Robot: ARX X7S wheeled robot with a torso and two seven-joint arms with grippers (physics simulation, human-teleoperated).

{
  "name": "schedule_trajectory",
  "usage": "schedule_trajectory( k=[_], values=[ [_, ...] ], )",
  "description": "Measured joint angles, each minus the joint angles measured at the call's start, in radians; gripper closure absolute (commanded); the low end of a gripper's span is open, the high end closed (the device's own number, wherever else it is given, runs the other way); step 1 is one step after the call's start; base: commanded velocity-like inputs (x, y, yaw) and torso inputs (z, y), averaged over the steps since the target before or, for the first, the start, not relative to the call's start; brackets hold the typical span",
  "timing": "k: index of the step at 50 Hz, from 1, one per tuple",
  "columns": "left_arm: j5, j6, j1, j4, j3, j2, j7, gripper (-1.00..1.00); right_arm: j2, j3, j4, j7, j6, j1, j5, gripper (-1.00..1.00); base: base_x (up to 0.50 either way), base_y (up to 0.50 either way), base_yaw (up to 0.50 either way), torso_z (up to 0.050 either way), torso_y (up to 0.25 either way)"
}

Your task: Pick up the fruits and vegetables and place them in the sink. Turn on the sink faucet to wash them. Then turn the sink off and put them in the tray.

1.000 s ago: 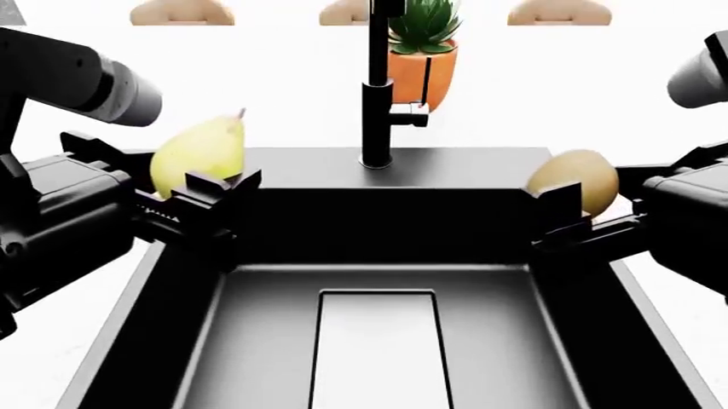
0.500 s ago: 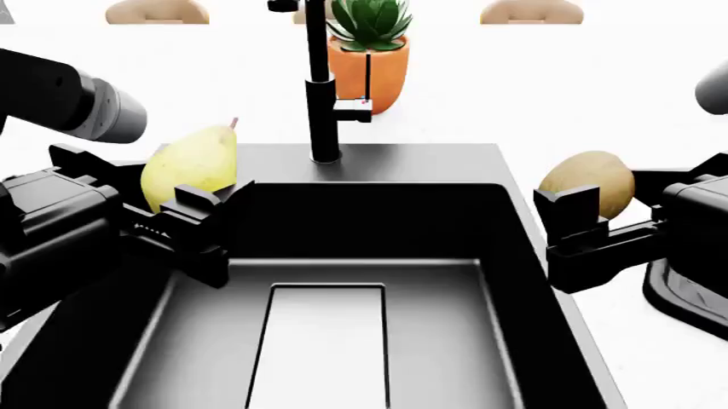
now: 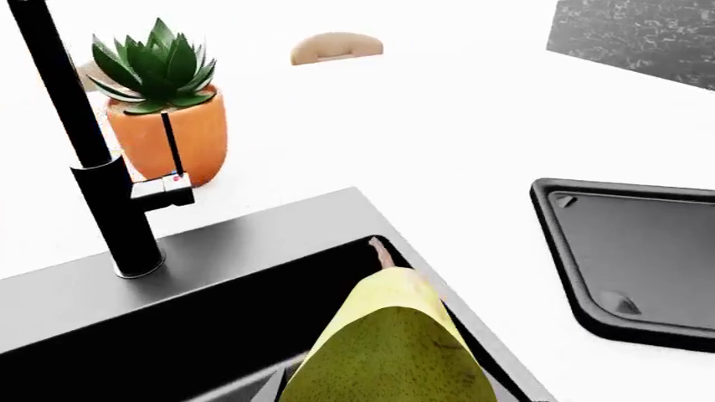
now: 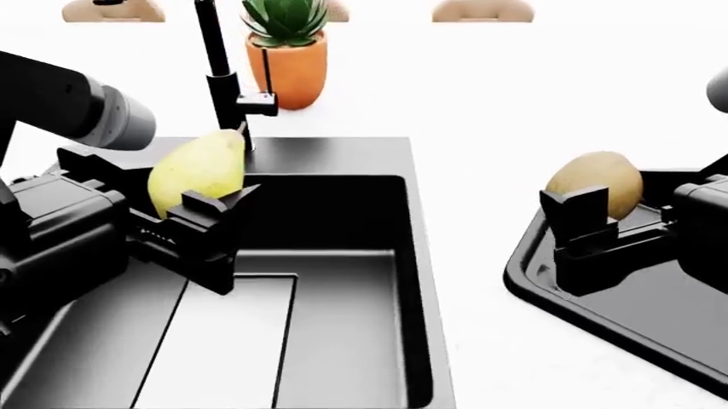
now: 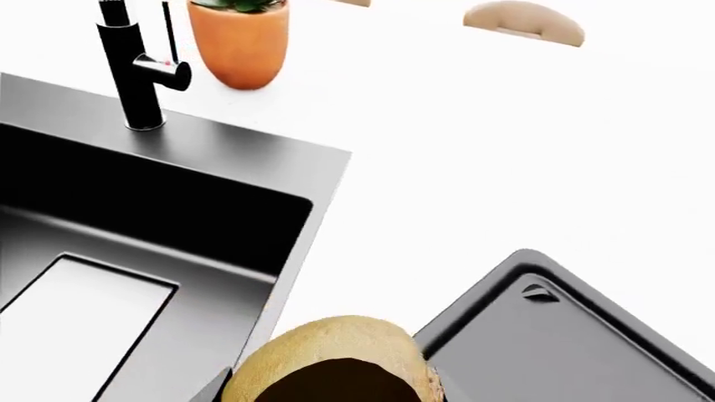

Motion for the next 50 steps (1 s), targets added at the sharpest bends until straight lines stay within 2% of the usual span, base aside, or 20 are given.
schedule_trajectory(
  k=[50],
  values=[
    [0.007,-0.012,0.003,-0.023,0.002,0.012,0.008,1.0,-0.005,0.002,0.016,-0.008,0.012,-0.032,-0.013,1.0,0.0,-0.5,0.0,0.0,0.0]
  ],
)
